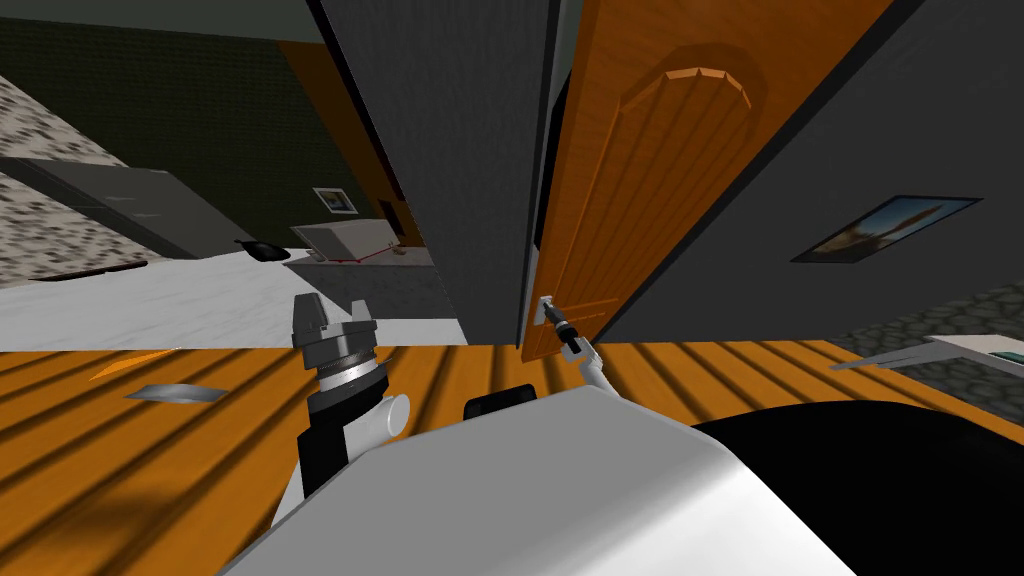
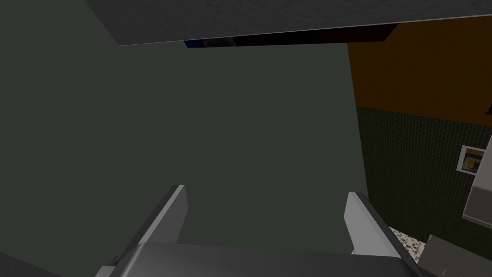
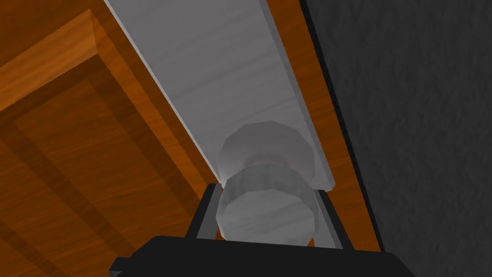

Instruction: Pull the door open

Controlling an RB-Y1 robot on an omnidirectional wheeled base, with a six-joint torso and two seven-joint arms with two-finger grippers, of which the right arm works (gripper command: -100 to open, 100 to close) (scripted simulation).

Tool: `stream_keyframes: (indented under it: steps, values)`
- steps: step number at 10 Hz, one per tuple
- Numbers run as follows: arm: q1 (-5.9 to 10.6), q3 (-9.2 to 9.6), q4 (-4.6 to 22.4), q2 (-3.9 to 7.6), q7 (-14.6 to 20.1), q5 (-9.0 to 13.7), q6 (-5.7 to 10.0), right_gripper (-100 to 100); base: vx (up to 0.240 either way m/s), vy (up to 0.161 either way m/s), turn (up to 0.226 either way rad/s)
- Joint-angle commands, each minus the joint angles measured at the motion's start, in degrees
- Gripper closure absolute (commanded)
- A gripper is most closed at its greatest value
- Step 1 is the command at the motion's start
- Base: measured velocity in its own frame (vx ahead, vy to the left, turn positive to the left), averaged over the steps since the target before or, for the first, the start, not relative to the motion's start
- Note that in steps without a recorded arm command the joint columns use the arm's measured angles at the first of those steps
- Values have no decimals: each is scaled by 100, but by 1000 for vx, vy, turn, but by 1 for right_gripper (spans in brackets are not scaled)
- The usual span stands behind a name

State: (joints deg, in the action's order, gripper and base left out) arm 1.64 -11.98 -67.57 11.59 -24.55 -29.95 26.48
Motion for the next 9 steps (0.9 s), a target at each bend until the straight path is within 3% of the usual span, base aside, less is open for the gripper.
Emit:
stream_keyframes:
  steps: [1,4,5,7,8,9]
  values:
    - [35,73,28,-13,286,197,14,100,-50,-42,93]
    - [104,150,106,10,722,590,12,100,-62,-43,82]
    - [104,150,106,10,760,590,12,100,-47,-34,58]
    - [175,229,187,35,1134,979,9,100,-67,-49,104]
    - [175,229,187,35,1224,995,9,100,-55,-50,58]
    - [213,272,230,48,1426,1213,7,100,-56,-41,92]
